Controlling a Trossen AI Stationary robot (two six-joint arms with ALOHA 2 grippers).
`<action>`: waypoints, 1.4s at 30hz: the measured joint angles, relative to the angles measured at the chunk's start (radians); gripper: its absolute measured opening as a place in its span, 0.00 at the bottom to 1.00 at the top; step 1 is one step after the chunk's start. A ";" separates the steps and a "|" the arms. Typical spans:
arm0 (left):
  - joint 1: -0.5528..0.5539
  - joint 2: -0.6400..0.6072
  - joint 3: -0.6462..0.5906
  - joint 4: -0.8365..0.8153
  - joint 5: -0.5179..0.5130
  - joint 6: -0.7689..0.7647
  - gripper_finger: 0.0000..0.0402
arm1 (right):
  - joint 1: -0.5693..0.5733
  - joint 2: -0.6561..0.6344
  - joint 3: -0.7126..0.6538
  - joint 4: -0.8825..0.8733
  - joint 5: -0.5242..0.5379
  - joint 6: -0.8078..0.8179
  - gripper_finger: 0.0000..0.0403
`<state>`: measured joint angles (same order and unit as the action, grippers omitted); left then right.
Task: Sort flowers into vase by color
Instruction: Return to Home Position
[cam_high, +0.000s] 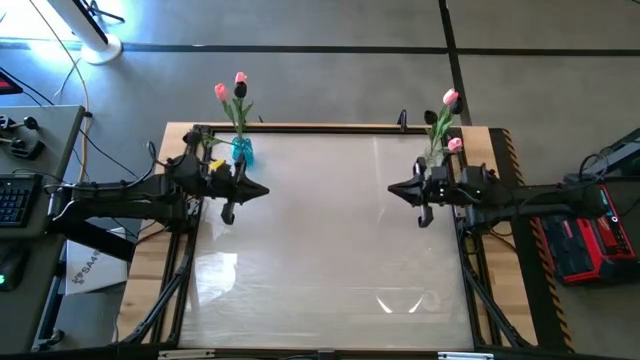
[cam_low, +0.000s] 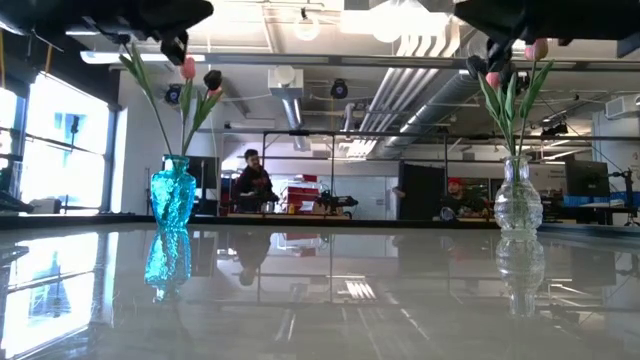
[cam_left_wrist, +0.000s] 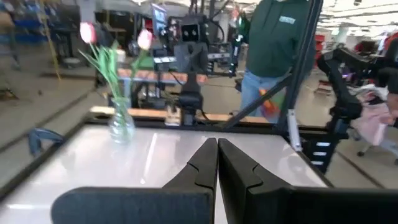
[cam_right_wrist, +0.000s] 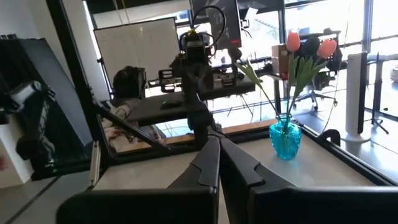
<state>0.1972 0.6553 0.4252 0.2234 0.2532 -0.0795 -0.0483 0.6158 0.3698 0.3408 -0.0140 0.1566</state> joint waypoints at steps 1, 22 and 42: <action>0.009 -0.017 0.000 -0.012 -0.002 0.015 0.00 | 0.000 -0.025 0.000 -0.023 -0.002 -0.001 0.00; -0.030 -0.202 -0.185 -0.143 -0.054 0.036 0.00 | 0.000 -0.237 -0.163 -0.142 0.065 0.069 0.00; 0.039 -0.645 -0.184 -0.493 -0.056 -0.021 0.00 | 0.000 -0.454 -0.214 -0.272 0.070 0.105 0.00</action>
<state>0.2363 0.0099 0.2413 -0.2699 0.1973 -0.1010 -0.0483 0.1615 0.1558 0.0689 0.0563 0.2619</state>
